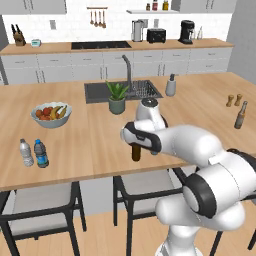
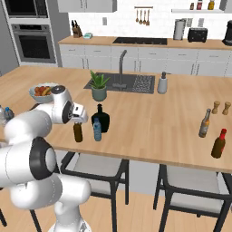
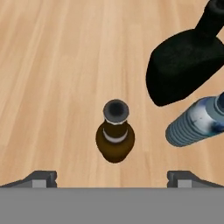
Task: Move the plastic bottles in the middle to the plastics group, and the glass bottles in the middle to the glass group.
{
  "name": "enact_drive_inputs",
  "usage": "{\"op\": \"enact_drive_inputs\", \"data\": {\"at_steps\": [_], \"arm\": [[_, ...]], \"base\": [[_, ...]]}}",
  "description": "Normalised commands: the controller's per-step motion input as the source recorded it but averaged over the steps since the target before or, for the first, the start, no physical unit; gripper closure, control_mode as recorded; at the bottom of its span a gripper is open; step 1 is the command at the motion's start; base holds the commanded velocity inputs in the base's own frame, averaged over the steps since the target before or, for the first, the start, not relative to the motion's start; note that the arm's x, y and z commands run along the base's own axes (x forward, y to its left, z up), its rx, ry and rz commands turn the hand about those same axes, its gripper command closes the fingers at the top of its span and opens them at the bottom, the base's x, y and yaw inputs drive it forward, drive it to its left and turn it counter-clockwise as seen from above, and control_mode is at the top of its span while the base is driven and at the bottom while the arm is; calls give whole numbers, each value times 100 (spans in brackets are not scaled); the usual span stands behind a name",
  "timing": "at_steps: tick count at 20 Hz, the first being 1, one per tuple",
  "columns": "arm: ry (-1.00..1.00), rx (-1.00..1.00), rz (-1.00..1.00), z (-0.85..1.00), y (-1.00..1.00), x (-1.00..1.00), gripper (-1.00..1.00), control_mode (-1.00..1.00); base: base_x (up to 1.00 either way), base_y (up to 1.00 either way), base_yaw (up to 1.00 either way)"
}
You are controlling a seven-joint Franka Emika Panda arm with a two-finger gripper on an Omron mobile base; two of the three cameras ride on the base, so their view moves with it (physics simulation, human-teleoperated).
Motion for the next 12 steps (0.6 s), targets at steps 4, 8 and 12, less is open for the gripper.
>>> {"op": "enact_drive_inputs", "data": {"at_steps": [4,8,12], "arm": [[0,0,0,0,0,35,-100,-100],[0,0,0,0,0,7,-100,-100],[0,0,0,-17,0,0,-100,-100]], "base": [[0,0,0],[0,0,0],[0,0,0]]}}
